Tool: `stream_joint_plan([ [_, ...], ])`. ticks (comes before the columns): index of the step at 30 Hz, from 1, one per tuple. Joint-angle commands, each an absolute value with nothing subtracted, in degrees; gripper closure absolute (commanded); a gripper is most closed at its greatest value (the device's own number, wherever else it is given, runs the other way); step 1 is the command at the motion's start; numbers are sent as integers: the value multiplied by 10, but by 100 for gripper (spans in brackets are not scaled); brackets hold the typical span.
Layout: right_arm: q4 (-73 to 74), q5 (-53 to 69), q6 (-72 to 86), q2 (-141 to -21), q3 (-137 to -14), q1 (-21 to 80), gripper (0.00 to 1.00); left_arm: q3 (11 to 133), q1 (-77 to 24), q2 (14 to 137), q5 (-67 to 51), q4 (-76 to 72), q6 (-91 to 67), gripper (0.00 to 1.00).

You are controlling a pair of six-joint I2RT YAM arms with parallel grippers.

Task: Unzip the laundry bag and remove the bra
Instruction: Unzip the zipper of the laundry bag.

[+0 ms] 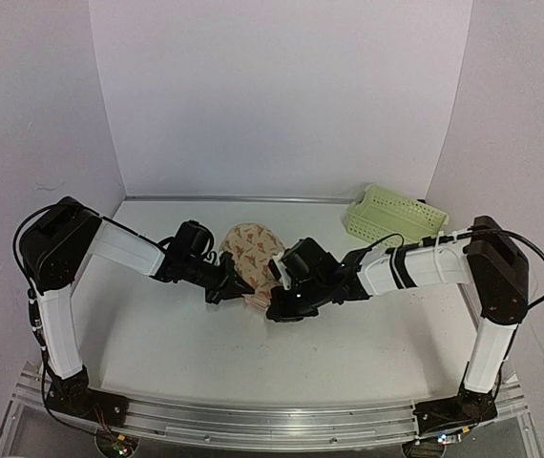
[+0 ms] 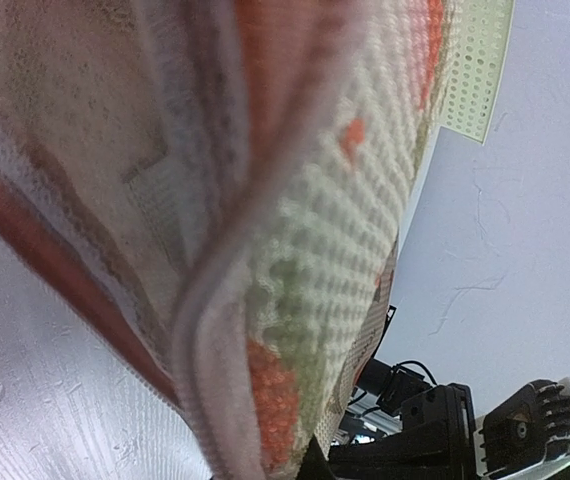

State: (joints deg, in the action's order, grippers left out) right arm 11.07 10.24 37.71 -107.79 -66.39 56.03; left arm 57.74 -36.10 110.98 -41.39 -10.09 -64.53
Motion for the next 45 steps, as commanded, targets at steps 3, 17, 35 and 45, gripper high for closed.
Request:
stream_joint_plan([
  [3, 105, 72, 375, -1016, -608, 561, 100, 584, -359, 1086, -417, -123, -626, 100],
  [17, 106, 47, 346, -948, -485, 467, 100, 555, -359, 1041, -462, -120, -576, 100],
  [35, 68, 67, 323, -880, -421, 454, 100, 620, -359, 1065, -507, -47, -484, 100],
  [45, 50, 17, 389, -857, -389, 544, 100, 775, -357, 1146, -462, 102, -397, 100],
])
